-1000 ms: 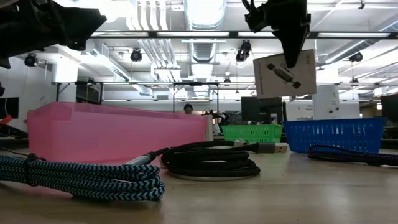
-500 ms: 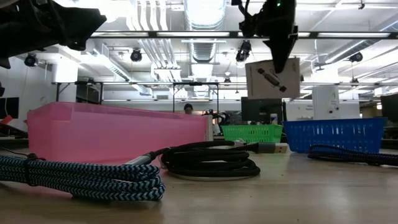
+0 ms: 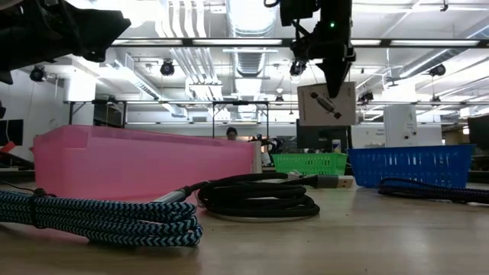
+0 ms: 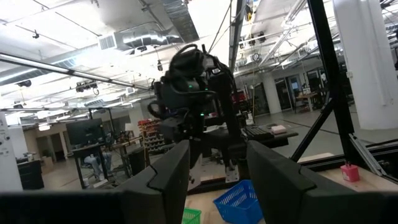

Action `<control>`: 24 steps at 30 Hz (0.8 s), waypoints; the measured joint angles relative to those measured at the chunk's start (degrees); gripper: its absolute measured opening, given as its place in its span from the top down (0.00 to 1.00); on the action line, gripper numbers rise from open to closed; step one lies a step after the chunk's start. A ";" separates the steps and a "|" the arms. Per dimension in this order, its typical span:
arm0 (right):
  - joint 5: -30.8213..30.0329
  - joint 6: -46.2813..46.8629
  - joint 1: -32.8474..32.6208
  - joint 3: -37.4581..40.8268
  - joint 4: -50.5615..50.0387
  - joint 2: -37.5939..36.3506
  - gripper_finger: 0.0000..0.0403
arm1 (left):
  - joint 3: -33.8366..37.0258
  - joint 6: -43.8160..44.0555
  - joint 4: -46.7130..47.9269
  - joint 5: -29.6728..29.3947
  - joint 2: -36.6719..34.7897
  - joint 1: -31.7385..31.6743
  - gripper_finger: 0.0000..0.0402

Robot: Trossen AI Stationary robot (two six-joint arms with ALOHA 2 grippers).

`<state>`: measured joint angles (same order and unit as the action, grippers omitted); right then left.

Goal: Pick and place items into bin
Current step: Put the bottom green USB card reader box into the green bin

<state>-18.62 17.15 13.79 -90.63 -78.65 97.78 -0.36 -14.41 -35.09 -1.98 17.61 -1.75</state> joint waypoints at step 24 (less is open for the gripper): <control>10.21 -14.58 15.53 0.70 10.90 0.22 0.92 | 0.00 0.00 0.01 -0.01 0.00 0.01 0.64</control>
<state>-8.41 2.57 29.32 -89.93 -67.76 98.00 -0.36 -14.41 -35.09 -1.99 17.61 -1.74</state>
